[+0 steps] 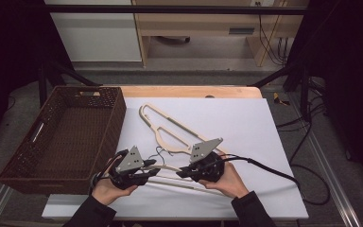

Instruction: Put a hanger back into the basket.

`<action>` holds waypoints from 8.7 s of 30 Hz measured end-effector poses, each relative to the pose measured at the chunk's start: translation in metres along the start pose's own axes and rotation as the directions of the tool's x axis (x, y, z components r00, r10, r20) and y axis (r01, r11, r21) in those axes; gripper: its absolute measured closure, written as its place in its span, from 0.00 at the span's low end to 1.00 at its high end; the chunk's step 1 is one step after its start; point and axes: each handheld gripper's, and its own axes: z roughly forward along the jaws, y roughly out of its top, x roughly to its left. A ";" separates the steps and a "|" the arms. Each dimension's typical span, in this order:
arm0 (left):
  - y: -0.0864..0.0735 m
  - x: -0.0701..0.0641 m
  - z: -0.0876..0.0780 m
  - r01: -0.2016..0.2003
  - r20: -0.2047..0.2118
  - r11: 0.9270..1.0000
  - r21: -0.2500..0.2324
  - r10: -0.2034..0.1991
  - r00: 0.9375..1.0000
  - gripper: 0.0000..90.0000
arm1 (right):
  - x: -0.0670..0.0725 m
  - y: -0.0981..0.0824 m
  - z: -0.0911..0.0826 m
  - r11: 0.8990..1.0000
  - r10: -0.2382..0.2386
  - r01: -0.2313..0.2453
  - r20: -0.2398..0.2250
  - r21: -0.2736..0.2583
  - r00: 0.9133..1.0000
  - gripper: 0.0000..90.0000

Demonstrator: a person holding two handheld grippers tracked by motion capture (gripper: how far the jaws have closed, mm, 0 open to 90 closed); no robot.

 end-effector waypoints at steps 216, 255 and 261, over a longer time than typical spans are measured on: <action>-0.041 0.038 -0.053 0.250 -0.101 0.938 -0.240 -0.281 0.954 0.09 | -0.103 -0.073 0.049 0.961 0.195 -0.245 0.314 0.127 0.929 0.86; -0.040 0.032 -0.044 0.245 -0.088 0.946 -0.213 -0.268 0.959 0.10 | -0.100 -0.070 0.044 0.933 0.302 -0.342 0.277 0.109 0.912 0.89; -0.040 0.030 -0.040 0.243 -0.083 0.949 -0.202 -0.264 0.961 0.10 | -0.099 -0.068 0.041 0.940 0.299 -0.331 0.264 0.083 0.917 0.89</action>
